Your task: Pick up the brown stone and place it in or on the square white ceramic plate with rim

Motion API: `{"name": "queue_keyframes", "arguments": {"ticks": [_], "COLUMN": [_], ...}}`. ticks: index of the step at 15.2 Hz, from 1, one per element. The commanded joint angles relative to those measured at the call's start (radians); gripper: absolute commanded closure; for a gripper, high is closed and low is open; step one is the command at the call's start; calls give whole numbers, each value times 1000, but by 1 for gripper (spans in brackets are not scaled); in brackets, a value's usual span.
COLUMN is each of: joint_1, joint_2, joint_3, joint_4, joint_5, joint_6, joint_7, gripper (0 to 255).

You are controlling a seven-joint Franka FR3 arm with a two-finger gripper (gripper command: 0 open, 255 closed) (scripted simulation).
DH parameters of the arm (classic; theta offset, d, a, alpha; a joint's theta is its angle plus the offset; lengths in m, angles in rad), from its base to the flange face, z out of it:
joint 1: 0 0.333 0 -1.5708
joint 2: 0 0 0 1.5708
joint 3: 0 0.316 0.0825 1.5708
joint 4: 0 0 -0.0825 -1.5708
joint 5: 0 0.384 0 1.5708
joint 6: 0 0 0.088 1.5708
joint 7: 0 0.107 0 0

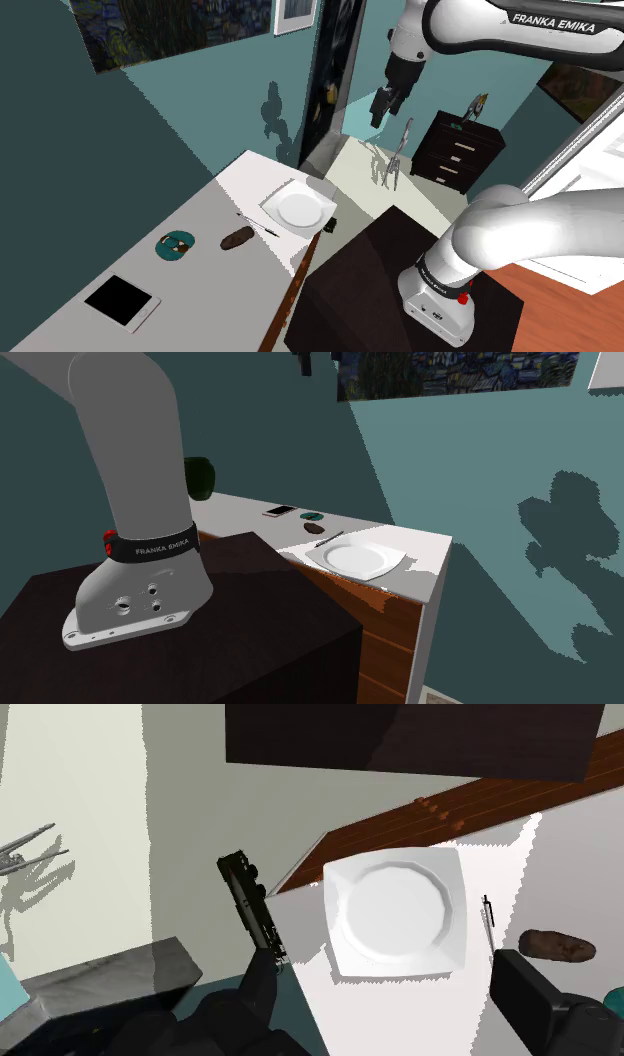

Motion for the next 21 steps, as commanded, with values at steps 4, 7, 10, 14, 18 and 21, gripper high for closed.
{"name": "queue_keyframes", "arguments": {"ticks": [4, 7, 10, 14, 18, 21], "joint_1": [28, 57, 84, 119, 151, 173], "joint_2": [50, 112, 184, 297, 424, 526], "joint_3": [-2, -3, -1, 3, 12, 22], "joint_4": [-53, -95, -126, -150, -156, -147], "joint_5": [1, 2, 3, 4, 2, -1], "joint_6": [117, 234, 352, 506, 656, 761], "joint_7": [-47, -94, -141, -202, -263, -306], "gripper": [0, 0, 0, 0, 0, 0]}}
